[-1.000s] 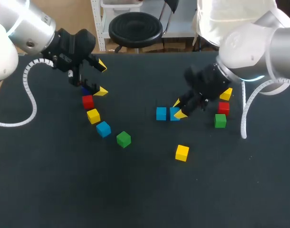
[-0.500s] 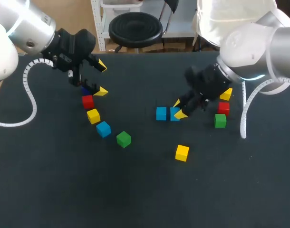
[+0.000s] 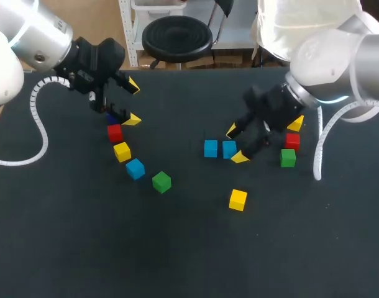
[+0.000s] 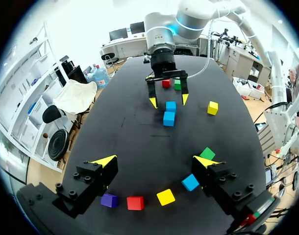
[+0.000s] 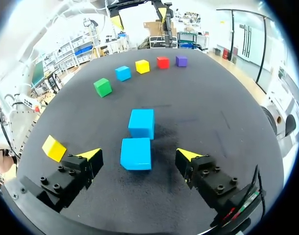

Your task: Place the blue cubes, place green cubes on the blue cubes, place the yellow cubes on the green cubes, then place the red cubes on the yellow cubes, and place purple cube on the red cubes.

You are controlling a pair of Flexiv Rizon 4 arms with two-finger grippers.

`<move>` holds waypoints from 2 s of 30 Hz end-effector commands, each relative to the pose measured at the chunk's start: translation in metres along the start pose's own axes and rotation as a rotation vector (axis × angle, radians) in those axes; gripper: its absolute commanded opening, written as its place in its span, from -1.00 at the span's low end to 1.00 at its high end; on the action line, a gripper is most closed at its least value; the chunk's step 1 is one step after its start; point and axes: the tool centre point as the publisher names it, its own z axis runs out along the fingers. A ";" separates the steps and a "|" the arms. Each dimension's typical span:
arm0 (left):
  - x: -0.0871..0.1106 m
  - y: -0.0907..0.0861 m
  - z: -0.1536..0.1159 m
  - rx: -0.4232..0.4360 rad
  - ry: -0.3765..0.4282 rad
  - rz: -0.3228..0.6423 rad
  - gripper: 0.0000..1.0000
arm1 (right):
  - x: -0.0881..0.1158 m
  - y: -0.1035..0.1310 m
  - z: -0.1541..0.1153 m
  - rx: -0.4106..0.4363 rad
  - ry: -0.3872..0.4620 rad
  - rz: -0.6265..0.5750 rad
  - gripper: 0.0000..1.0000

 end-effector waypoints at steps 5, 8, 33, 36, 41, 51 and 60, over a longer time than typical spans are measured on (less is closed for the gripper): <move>0.000 0.000 0.000 0.001 0.002 0.000 1.00 | 0.001 0.014 -0.018 0.049 0.018 0.002 1.00; 0.000 0.000 0.000 0.001 0.002 0.000 1.00 | 0.004 0.018 -0.027 0.066 0.018 0.005 1.00; 0.000 0.000 0.000 0.001 0.002 0.000 1.00 | 0.010 0.038 -0.080 0.126 -0.058 -0.106 1.00; 0.000 0.000 0.000 0.001 0.002 0.000 1.00 | 0.013 0.041 -0.083 0.114 -0.066 -0.103 1.00; 0.000 0.000 0.000 0.001 0.002 0.000 1.00 | 0.013 0.043 -0.084 0.104 -0.069 -0.105 1.00; 0.000 0.000 0.000 0.001 0.002 0.000 1.00 | 0.013 0.043 -0.084 0.104 -0.069 -0.105 1.00; 0.000 0.000 0.000 0.001 0.002 0.000 1.00 | 0.004 0.030 -0.089 0.078 -0.083 -0.164 1.00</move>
